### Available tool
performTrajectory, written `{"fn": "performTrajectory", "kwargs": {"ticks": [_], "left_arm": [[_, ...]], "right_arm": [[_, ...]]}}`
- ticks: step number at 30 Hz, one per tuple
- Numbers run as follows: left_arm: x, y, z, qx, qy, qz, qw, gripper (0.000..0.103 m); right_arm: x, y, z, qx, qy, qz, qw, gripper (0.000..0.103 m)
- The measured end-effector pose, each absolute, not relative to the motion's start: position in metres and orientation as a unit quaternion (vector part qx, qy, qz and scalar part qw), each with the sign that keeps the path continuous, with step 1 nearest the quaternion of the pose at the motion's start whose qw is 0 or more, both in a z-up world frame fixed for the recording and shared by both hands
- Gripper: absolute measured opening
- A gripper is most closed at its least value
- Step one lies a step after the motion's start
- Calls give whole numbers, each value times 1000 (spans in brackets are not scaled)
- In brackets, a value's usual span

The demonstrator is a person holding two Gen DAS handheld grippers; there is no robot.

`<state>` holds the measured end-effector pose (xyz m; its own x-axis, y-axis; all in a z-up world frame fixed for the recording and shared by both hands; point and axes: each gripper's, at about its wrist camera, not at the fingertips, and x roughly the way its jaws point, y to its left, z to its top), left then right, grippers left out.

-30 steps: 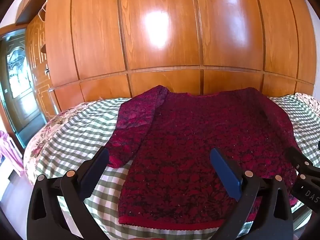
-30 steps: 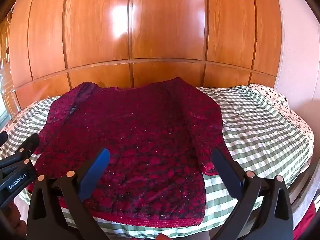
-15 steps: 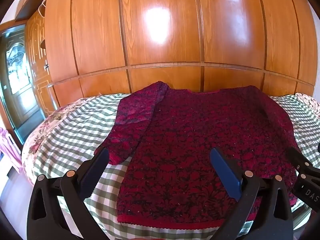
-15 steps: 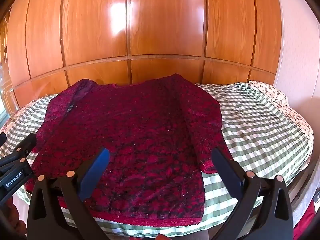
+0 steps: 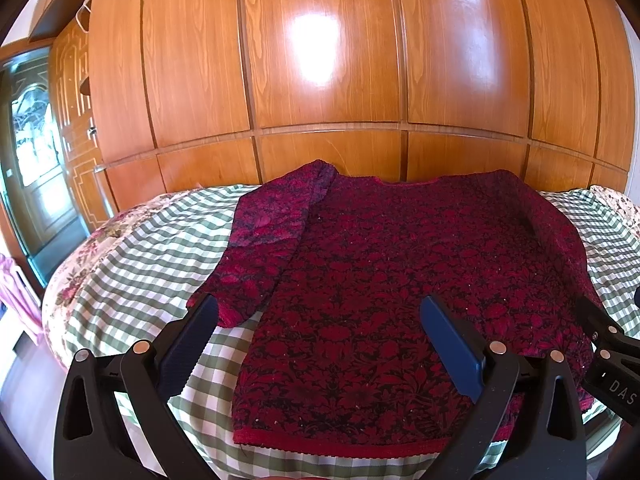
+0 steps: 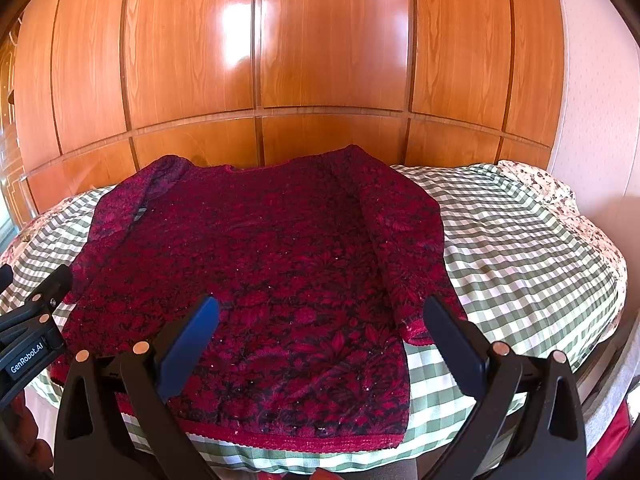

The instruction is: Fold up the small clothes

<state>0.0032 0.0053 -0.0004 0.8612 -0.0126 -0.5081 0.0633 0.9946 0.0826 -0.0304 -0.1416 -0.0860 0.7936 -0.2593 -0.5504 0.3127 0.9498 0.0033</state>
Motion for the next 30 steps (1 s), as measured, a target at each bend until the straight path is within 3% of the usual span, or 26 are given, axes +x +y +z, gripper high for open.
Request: {"fn": "performTrajectory", "kwargs": {"ticks": [30], "left_arm": [[9,5,-9,46,280,-31,958,100]], "right_arm": [[-22,-147,-98,52,315,-153,935,101]]}}
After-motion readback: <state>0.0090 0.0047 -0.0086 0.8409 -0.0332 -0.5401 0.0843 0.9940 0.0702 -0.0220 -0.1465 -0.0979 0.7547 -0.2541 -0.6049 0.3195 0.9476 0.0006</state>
